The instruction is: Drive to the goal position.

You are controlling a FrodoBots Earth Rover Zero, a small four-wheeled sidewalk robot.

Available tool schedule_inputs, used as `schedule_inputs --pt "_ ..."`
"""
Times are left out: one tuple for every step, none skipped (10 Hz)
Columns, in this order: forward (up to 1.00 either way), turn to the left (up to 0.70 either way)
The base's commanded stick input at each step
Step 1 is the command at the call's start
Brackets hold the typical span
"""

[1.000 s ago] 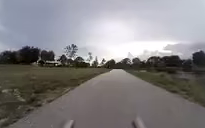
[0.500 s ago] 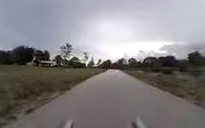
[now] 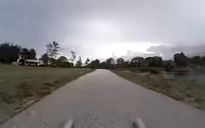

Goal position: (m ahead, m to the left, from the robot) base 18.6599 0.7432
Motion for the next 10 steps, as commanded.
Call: schedule_inputs --pt "1.00 0.00" --pt "1.00 0.00" --pt "1.00 0.00" --pt "1.00 0.00" --pt "1.00 0.00" --pt "1.00 0.00" --pt "1.00 0.00" --pt "1.00 0.00" --pt "1.00 0.00" --pt "1.00 0.00"
